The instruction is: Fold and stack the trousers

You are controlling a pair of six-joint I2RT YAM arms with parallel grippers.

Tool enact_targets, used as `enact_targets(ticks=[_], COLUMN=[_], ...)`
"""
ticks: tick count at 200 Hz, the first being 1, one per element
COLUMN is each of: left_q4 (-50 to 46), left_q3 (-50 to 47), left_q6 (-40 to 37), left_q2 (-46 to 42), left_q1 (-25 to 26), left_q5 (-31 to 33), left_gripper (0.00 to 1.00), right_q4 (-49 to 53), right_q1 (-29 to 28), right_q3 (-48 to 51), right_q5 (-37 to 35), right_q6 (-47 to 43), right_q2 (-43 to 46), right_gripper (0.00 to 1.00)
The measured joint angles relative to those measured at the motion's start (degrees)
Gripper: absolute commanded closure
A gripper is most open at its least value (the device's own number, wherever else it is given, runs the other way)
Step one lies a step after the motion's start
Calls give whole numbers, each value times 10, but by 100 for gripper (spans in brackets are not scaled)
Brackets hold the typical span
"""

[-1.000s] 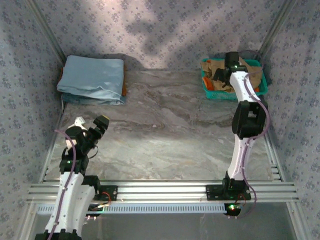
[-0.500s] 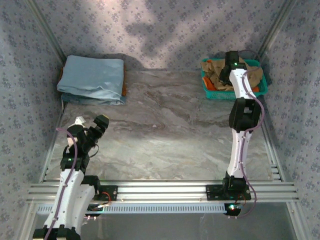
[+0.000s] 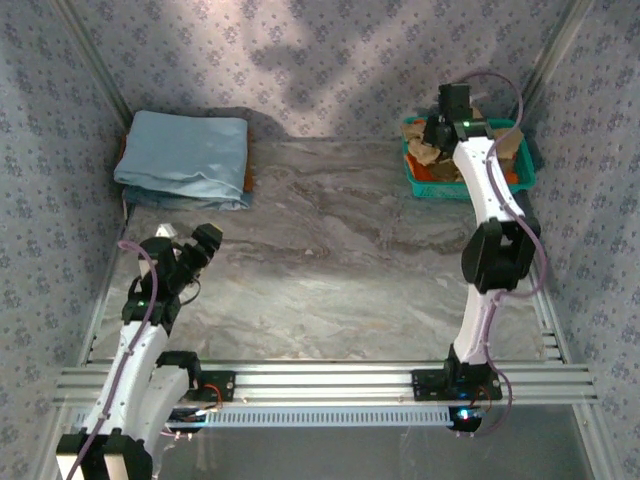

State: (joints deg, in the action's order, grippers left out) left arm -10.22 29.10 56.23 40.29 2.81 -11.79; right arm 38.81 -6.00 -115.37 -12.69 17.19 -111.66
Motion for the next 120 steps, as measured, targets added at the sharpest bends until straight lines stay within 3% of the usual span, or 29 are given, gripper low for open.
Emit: enact_targets(ticks=[75, 120], left_q4=[-35, -80], left_q3=[86, 143], left_q6=[-31, -38], left_q2=[-6, -10], left_q1=[3, 3], left_q5=[7, 34], left_gripper=[9, 8], right_q4=[-16, -3], right_q1=[-135, -346], right_q3=[11, 60], right_q5=[-32, -38], right_q6=[-36, -37], right_q2=[207, 308], right_gripper=[100, 100])
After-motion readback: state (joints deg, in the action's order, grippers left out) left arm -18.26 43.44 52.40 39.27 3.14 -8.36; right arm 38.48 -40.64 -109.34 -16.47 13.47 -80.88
